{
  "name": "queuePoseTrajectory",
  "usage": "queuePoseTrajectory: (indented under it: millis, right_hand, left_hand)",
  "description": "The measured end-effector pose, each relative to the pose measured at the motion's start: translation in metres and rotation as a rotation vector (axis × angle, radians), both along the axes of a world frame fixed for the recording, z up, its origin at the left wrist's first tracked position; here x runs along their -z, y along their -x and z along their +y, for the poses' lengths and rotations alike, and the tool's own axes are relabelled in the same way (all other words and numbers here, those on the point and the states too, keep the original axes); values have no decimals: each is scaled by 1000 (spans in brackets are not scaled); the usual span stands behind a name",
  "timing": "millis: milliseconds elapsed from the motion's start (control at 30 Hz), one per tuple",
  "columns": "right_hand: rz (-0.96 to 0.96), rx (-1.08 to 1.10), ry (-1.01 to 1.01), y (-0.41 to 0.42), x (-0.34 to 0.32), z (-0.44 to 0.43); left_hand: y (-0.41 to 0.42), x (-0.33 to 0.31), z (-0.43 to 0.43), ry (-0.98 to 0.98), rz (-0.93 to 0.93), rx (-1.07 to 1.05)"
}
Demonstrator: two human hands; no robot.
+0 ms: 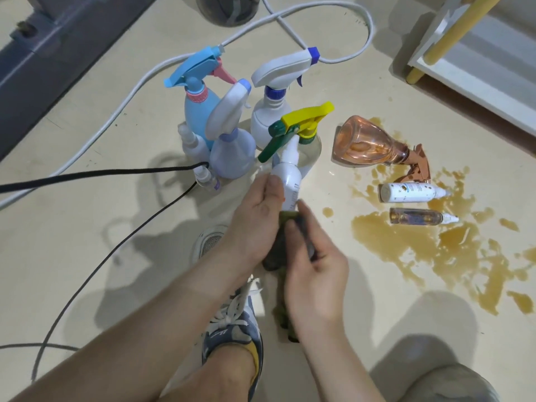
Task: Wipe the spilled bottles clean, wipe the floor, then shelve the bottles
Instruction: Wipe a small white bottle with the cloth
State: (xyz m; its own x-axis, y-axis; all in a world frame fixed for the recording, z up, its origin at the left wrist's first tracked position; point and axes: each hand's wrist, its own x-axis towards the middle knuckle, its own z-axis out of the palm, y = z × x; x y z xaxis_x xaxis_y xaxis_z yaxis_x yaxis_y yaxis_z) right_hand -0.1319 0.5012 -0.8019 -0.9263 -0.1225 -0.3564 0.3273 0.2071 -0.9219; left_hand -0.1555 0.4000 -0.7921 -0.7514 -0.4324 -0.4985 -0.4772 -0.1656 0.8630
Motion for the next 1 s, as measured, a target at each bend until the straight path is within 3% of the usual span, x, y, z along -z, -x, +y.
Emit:
queuePoseTrajectory:
  millis: [167,300,400,567,667,767,900,933,1000]
  right_hand:
    - [-84,22,93,28,-6,3]
    - [-403,-22,241,30,0,15]
    - [-501,-255,280,43,7,37]
    - [-650,-724,330,75,10,51]
    - [-692,-778,317,85,10,46]
    - [-594,-680,235,90,8,42]
    - [-275,-370,87,76,-8,26]
    - [-132,-429,-1,70,-13,21]
    - [185,-795,-226,53,-21,11]
  left_hand:
    - [-12,3,9,-72,-24,84]
    - [-17,3,15,-18,-68,218]
    - [-22,5,2,-119,-101,253]
    - [-26,1,-39,-449,-18,253]
    - [-22,-6,-54,-235,-46,405]
    - [-22,-7,-59,-8,-60,380]
    - [-28,4,-54,61,-82,40]
    - [-28,6,-53,64,-90,-13]
    - [-29,6,-55,110,-111,-39]
